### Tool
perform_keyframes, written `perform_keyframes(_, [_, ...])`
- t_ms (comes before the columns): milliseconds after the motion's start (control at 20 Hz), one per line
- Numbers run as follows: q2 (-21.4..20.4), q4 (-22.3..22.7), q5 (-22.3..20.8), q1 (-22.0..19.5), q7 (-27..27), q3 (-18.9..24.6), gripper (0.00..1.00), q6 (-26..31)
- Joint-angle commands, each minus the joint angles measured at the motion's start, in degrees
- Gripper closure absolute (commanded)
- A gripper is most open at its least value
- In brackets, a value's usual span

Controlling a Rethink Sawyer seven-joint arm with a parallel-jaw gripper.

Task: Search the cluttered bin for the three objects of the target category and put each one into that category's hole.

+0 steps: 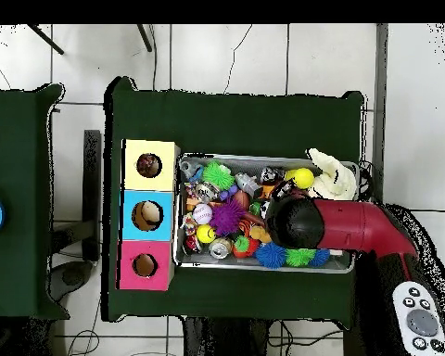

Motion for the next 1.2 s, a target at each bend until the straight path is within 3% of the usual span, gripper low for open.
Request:
perform_keyframes(50, [0.58, 1.5, -5.54, 0.33, -15.16, 6.14, 1.0, 4.11])
perform_keyframes(450, [4.21, -0.58, -7.9, 1.32, -12.15, 6.11, 1.0, 3.07])
perform_keyframes(700, [9.16, -4.27, -8.09, -0.04, -13.67, 8.27, 1.0, 3.74])
perform_keyframes(1200, [13.07, -6.69, -10.01, -1.11, -13.68, 9.68, 1.0, 1.69])
